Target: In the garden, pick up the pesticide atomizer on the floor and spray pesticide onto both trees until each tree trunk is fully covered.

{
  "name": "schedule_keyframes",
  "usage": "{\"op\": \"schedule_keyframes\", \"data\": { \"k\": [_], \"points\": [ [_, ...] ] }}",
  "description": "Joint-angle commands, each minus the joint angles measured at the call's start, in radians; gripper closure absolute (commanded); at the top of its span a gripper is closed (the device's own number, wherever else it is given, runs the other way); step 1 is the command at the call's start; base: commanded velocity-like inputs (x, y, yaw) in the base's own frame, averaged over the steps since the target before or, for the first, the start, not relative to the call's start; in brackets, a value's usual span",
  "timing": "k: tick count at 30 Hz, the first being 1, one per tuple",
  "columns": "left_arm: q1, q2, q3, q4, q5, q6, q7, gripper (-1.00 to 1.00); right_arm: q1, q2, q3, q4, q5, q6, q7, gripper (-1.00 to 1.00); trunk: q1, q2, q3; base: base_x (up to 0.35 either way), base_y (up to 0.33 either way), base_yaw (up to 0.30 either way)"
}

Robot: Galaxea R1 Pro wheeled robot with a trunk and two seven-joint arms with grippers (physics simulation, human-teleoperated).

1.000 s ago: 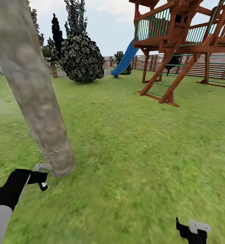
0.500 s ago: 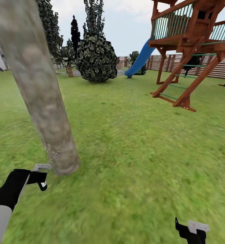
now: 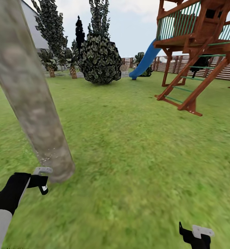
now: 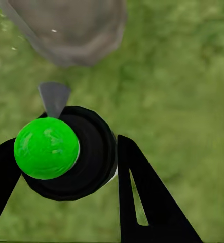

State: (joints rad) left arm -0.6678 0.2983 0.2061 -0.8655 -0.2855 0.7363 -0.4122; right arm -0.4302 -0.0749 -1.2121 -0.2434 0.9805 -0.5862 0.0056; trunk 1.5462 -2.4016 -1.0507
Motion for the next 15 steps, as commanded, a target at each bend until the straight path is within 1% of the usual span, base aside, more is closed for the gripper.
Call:
{"op": "schedule_keyframes", "data": {
  "k": [1,4,5,7,10,12,13,14,15],
  "points": [
    [-0.001,-0.001,0.002,-0.001,-0.011,0.003,-0.01,1.0,-0.001,0.0,-0.009,0.001,0.009,-0.004,0.001,-1.0,0.0,0.0,-0.001,0.154,-0.264,0.266],
    [-0.001,-0.002,0.002,0.004,-0.008,0.003,-0.01,1.0,-0.001,0.0,-0.009,0.001,0.009,-0.004,0.001,-1.0,0.0,0.0,-0.001,0.148,-0.264,0.273],
    [-0.001,-0.005,0.001,0.029,-0.008,0.002,-0.009,1.0,-0.001,0.0,-0.009,0.001,0.009,-0.004,0.001,-1.0,0.0,0.0,-0.001,0.16,-0.258,0.276],
    [-0.001,-0.016,0.001,0.062,-0.008,0.0,-0.004,1.0,-0.001,-0.001,-0.009,0.001,0.009,-0.004,0.001,-1.0,0.0,0.0,-0.001,0.17,-0.251,0.276],
    [0.0,-0.043,0.003,0.108,-0.007,-0.01,-0.002,1.0,-0.001,-0.001,-0.009,0.0,0.009,-0.004,0.001,-1.0,0.0,0.0,-0.001,0.197,-0.23,0.266],
    [0.0,-0.048,0.007,0.132,-0.007,-0.015,0.0,1.0,-0.001,0.0,-0.009,0.0,0.009,-0.004,0.001,-1.0,0.0,0.0,-0.001,0.214,-0.217,0.095],
    [0.001,-0.049,0.022,0.138,-0.007,-0.017,0.001,1.0,-0.001,0.0,-0.009,0.0,0.009,-0.004,0.001,-1.0,0.0,0.0,-0.001,0.217,-0.214,0.033],
    [0.001,-0.049,0.051,0.142,-0.007,-0.025,0.001,1.0,-0.001,0.0,-0.009,0.0,0.009,-0.004,0.001,-1.0,0.0,0.0,-0.001,0.219,-0.213,0.017],
    [0.001,-0.05,0.107,0.151,-0.009,-0.055,0.001,1.0,-0.001,-0.001,-0.009,0.0,0.009,-0.004,0.001,-1.0,0.0,0.0,-0.001,0.222,-0.211,0.007]
  ]
}}
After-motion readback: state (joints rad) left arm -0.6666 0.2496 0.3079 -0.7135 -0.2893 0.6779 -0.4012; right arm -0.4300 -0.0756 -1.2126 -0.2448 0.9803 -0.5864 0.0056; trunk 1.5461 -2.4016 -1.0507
